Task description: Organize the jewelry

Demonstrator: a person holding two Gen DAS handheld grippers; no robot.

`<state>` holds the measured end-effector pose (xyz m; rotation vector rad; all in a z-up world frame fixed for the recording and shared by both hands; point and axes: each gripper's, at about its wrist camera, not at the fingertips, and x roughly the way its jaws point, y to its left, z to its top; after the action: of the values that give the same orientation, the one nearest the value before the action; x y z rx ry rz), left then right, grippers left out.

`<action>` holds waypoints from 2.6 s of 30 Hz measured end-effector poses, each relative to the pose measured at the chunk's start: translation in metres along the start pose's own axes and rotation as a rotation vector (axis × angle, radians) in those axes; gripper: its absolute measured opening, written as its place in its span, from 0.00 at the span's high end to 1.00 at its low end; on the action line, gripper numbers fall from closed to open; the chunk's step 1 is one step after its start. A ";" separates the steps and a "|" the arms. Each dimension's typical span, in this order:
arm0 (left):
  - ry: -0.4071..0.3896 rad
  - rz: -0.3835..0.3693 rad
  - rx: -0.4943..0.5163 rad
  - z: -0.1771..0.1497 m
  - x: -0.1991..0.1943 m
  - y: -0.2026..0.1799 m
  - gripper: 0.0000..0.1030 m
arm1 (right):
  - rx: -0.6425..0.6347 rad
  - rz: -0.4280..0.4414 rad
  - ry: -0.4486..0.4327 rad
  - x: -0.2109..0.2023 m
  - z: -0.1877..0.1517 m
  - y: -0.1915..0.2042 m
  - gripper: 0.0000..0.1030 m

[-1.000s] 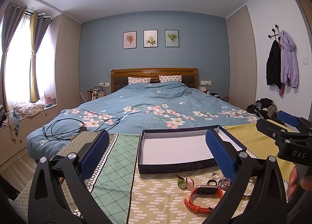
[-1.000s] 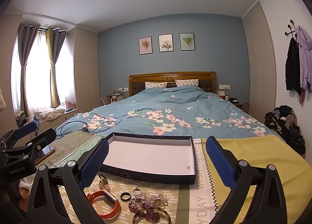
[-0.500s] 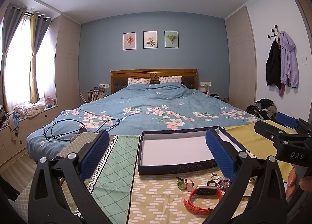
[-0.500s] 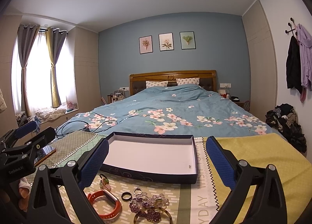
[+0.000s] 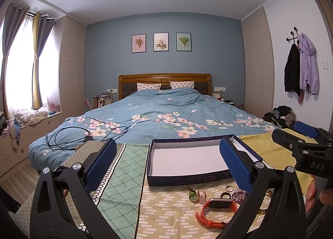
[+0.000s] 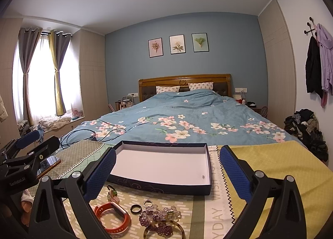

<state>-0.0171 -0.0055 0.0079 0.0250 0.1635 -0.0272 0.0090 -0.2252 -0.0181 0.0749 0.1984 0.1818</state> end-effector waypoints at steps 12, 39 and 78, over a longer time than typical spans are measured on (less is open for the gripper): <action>0.002 -0.002 -0.002 -0.001 0.000 0.000 0.06 | 0.003 -0.002 0.005 0.000 -0.001 -0.001 0.07; 0.010 -0.004 -0.004 -0.005 0.002 -0.001 0.06 | 0.006 0.002 0.015 0.003 -0.001 -0.001 0.07; 0.491 -0.275 0.135 -0.070 0.094 -0.019 0.14 | -0.051 0.154 0.588 0.050 -0.067 -0.020 0.55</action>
<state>0.0640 -0.0248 -0.0765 0.1439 0.6552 -0.3083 0.0471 -0.2314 -0.0953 -0.0164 0.7753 0.3601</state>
